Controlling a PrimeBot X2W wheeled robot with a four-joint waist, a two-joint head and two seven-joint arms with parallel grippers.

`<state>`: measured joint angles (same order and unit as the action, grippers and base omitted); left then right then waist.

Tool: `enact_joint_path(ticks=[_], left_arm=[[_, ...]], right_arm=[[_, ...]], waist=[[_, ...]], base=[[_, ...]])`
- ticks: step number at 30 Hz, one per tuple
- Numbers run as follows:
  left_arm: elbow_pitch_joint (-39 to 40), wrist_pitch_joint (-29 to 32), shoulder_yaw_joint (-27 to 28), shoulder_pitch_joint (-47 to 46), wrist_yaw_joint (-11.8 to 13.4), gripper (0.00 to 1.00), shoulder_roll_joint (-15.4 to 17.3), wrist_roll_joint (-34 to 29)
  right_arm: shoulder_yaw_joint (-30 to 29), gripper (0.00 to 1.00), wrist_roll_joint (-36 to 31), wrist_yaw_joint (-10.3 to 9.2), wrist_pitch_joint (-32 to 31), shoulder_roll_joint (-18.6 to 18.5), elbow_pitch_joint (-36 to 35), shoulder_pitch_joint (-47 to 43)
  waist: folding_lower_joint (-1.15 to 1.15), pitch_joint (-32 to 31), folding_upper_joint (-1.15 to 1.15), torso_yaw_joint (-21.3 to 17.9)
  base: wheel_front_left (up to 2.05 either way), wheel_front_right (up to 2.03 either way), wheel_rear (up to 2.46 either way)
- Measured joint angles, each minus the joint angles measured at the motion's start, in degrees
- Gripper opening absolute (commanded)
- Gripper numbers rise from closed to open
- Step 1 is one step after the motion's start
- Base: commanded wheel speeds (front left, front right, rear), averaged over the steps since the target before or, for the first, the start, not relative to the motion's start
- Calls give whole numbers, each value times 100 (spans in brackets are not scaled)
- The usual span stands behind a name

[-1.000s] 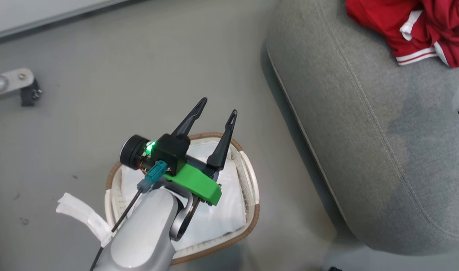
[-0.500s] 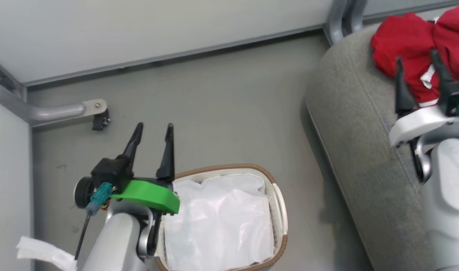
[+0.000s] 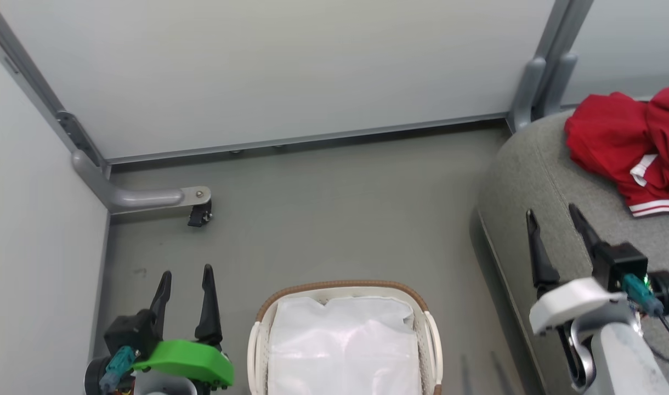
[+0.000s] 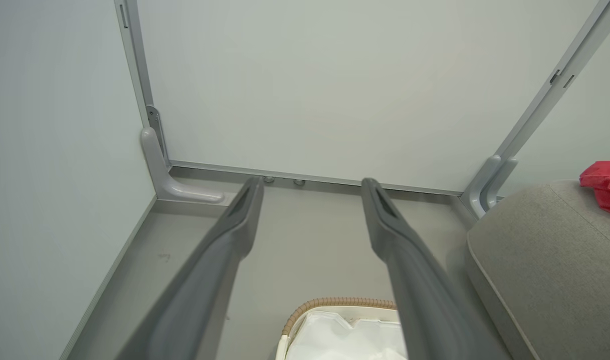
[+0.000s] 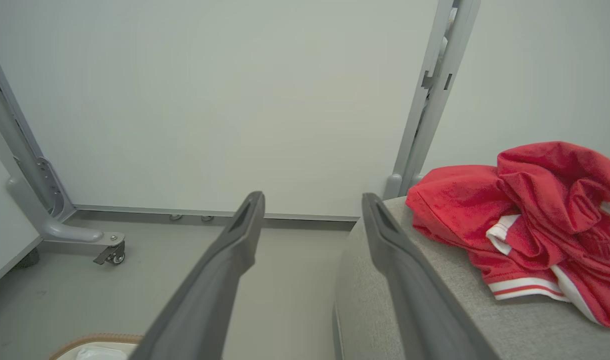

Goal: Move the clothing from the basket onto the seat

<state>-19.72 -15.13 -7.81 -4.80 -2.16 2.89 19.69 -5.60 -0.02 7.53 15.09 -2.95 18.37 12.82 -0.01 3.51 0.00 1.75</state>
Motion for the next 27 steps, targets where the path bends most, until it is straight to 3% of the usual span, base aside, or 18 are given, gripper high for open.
enact_joint_path(ticks=[5, 27], left_arm=[[121, -1, 19, 314, 22, 100, 0, 36], [112, 0, -189, 421, 13, 100, -2, -4]], right_arm=[[176, 100, 570, 0, -1, 22, -175, -449], [254, 100, 808, 0, -1, 18, -372, -979]], waist=[[0, -189, 0, 142], [0, -406, 0, 200]], base=[[0, 0, 0], [0, 0, 0]])
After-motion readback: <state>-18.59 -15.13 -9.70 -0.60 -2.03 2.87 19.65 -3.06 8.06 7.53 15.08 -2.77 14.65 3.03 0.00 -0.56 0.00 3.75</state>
